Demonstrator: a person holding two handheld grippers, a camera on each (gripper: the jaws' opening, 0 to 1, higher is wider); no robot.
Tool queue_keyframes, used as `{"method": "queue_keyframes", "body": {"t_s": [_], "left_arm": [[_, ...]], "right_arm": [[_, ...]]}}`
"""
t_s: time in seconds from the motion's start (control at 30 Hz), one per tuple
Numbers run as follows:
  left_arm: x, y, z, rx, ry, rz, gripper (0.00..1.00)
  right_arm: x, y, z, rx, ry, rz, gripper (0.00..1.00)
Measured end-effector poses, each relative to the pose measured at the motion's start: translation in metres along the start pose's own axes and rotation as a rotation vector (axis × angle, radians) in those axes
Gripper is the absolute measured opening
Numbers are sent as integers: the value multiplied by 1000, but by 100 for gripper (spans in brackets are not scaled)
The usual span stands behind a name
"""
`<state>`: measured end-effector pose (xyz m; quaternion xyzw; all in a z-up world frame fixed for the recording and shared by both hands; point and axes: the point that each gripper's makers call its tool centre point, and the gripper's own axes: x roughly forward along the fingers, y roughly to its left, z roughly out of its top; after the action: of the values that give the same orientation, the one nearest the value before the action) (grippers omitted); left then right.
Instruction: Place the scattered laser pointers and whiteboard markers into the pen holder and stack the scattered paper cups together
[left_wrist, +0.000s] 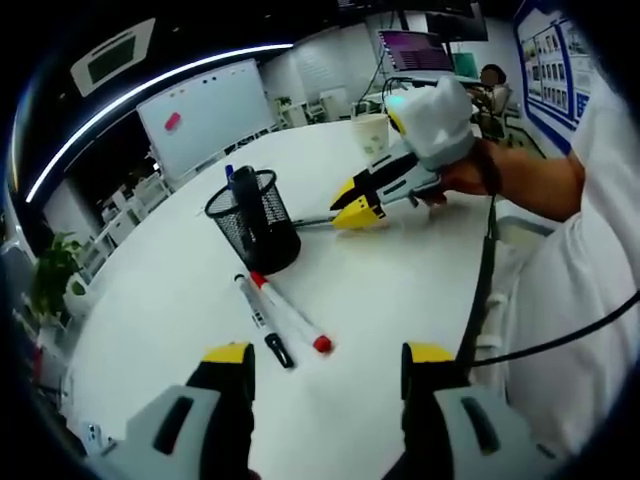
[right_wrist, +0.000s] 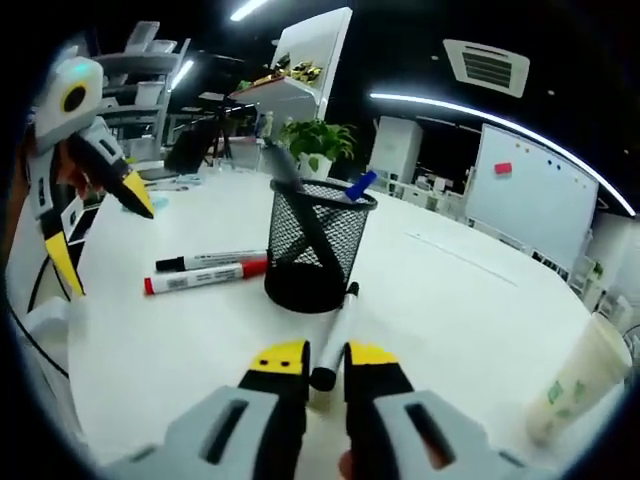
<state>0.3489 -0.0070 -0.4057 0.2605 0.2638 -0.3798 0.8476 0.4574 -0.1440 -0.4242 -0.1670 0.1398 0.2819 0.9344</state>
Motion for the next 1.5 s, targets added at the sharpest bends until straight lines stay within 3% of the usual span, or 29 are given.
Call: {"method": "queue_keyframes", "body": {"t_s": [0.57,1.5], "left_arm": [[0,-1,-3,-1,7,2,59],[0,-1,1,8,8,2,59]], "right_arm": [[-3,-8,1,20,-16,-32,11],[-16,-21,32,27,-171,-81,10]]}}
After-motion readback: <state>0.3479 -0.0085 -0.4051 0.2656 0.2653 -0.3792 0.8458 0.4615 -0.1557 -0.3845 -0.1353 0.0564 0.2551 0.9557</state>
